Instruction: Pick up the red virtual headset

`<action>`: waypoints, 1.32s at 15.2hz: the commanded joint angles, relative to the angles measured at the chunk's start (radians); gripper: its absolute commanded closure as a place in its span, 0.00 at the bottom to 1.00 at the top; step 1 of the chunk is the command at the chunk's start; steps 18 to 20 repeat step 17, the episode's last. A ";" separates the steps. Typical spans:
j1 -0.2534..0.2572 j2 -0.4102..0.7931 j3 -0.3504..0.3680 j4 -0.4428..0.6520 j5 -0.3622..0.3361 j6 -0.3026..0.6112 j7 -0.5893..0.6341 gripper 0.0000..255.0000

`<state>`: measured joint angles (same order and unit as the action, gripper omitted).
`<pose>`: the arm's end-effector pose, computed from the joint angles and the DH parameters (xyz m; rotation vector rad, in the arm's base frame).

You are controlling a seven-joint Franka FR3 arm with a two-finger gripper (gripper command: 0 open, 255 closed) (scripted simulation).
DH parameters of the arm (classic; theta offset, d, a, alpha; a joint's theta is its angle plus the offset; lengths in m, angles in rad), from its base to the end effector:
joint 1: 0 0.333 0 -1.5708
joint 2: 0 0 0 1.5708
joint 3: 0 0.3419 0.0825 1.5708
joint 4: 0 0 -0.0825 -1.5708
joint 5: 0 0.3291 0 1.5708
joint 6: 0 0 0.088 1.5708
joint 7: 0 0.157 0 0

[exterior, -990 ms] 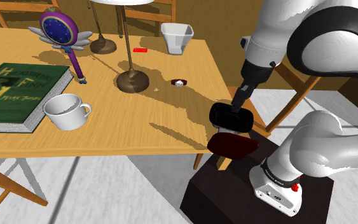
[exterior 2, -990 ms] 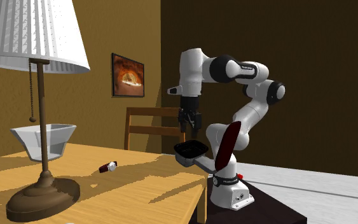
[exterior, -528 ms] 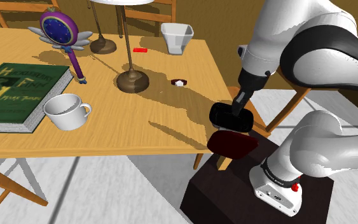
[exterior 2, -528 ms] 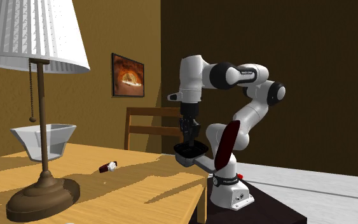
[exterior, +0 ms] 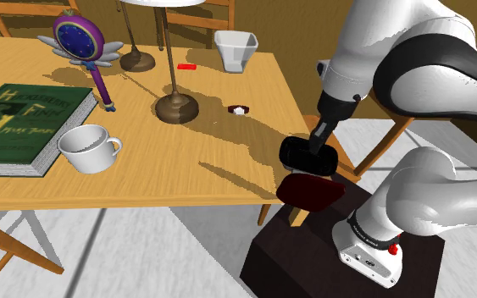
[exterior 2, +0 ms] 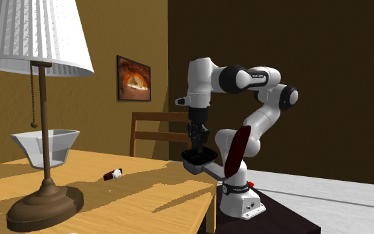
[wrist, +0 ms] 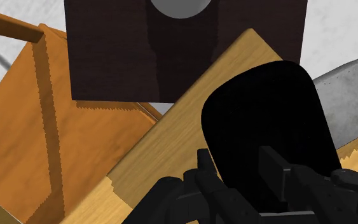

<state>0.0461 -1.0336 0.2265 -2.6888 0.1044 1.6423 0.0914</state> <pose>0.1618 0.0699 0.4684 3.0478 0.0931 -0.0179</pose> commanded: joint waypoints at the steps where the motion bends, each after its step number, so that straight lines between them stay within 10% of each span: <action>1: -0.001 0.004 -0.001 0.014 0.000 -0.011 0.001 1.00; 20: -0.019 0.056 -0.026 0.229 -0.028 -0.173 -0.007 1.00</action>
